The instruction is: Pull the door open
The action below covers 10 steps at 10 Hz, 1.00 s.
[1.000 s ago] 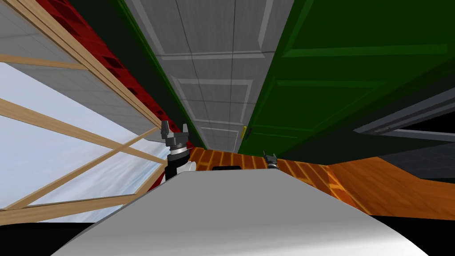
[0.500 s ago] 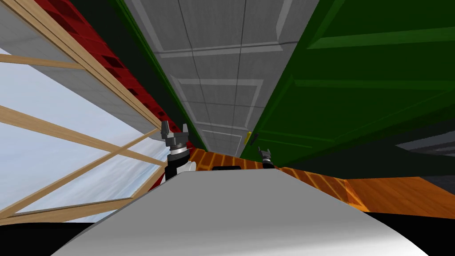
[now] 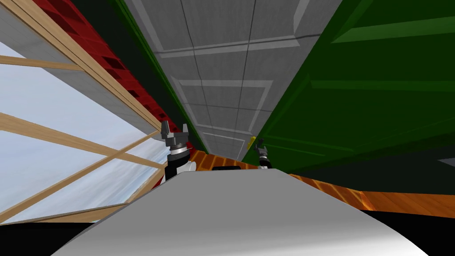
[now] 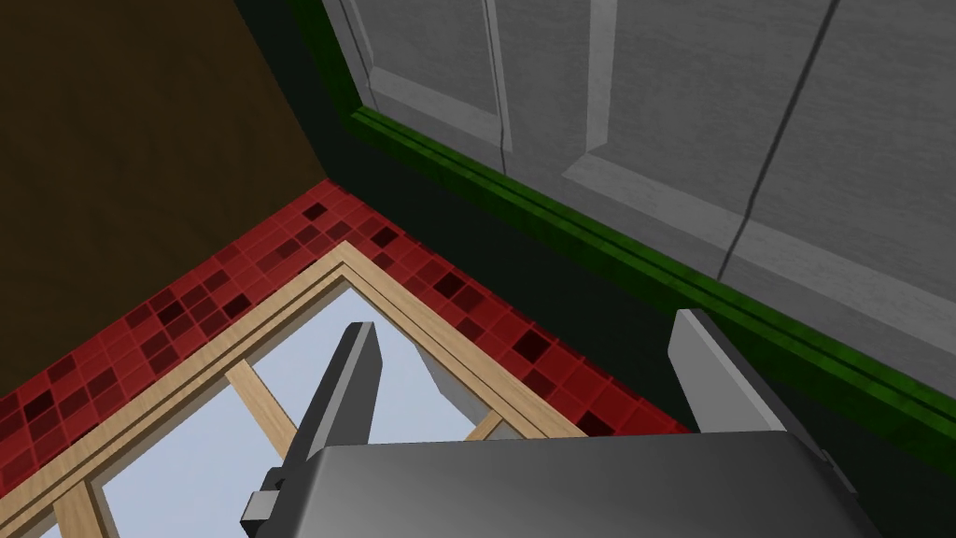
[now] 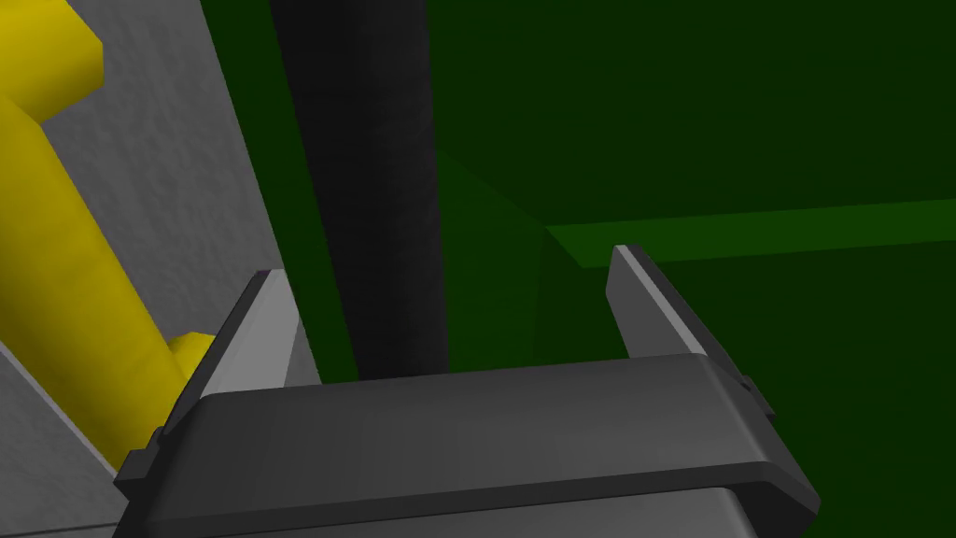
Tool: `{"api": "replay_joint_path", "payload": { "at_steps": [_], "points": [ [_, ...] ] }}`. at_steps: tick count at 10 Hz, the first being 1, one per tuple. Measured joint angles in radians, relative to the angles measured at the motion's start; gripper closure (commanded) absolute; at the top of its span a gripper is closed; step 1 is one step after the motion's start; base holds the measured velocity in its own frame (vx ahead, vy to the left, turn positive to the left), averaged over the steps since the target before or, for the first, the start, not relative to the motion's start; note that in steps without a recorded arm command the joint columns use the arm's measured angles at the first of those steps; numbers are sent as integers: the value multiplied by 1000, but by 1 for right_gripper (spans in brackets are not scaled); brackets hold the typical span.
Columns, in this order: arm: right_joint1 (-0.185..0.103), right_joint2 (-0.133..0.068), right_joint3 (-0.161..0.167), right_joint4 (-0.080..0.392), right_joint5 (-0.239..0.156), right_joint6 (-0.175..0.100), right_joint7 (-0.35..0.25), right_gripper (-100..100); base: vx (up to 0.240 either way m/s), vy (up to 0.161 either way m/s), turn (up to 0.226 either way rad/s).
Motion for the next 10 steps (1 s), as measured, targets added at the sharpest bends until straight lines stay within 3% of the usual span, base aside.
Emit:
{"api": "replay_joint_path", "payload": {
  "at_steps": [1, 7, 8, 10],
  "points": [
    [-3, 0, 0, 1, 0, -2, -1, 100, 2, 2, -26],
    [-1, 4, 4, -2, 2, 1, 0, 100, -21, 6, 2],
    [-24, 2, 10, 46, 6, -25, -17, 100, -127, 16, -28],
    [14, -1, 1, 0, -1, -5, -2, 100, -139, 6, -64]
  ]
}}
